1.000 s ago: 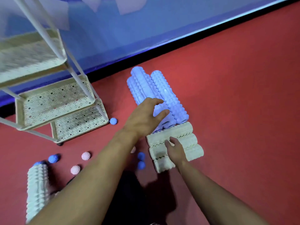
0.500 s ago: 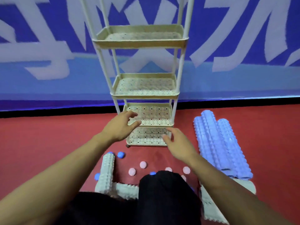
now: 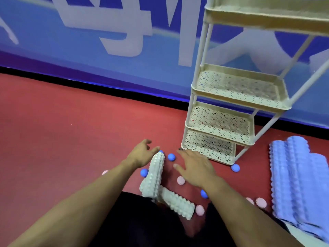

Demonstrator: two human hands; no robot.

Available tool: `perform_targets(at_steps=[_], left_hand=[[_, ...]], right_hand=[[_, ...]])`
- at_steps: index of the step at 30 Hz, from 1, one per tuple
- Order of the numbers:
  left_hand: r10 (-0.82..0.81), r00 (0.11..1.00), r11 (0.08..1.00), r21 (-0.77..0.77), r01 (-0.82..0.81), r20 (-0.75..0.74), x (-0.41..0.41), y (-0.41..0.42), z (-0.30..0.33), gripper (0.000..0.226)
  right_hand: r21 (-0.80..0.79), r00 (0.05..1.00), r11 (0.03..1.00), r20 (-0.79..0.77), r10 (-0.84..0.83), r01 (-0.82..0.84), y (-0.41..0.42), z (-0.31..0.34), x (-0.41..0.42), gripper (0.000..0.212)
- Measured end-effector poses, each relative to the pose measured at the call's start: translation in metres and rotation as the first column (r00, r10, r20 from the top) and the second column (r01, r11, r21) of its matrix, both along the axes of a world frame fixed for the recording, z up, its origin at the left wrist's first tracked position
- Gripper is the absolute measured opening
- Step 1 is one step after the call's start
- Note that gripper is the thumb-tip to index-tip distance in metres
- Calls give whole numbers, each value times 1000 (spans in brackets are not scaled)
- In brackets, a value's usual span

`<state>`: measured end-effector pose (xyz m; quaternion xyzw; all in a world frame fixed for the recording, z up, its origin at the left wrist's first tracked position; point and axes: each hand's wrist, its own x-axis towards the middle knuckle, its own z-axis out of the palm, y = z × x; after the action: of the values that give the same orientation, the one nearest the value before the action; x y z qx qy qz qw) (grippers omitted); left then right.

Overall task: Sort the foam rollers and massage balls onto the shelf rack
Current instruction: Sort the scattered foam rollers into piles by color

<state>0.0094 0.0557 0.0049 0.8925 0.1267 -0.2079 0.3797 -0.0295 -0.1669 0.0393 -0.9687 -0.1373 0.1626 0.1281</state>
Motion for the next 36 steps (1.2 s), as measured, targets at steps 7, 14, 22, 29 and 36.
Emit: perform_targets(at_steps=[7, 14, 22, 29, 36], left_hand=[[161, 949, 987, 21, -162, -272, 1, 2, -97, 79], [286, 836, 950, 27, -310, -468, -30, -10, -159, 62], [123, 722, 959, -106, -263, -681, -48, -14, -170, 45], [260, 710, 861, -175, -477, -655, -36, -3, -151, 58], [262, 739, 873, -174, -455, -620, -22, 5, -70, 69]], right_hand=[[70, 998, 997, -59, -14, 18, -5, -25, 27, 66], [106, 985, 994, -174, -19, 38, -15, -43, 41, 71], [150, 980, 987, -198, -27, 58, -25, -49, 41, 73], [152, 980, 986, -196, -36, 67, -29, -50, 51, 76], [204, 984, 976, -173, -37, 73, -30, -25, 42, 73]])
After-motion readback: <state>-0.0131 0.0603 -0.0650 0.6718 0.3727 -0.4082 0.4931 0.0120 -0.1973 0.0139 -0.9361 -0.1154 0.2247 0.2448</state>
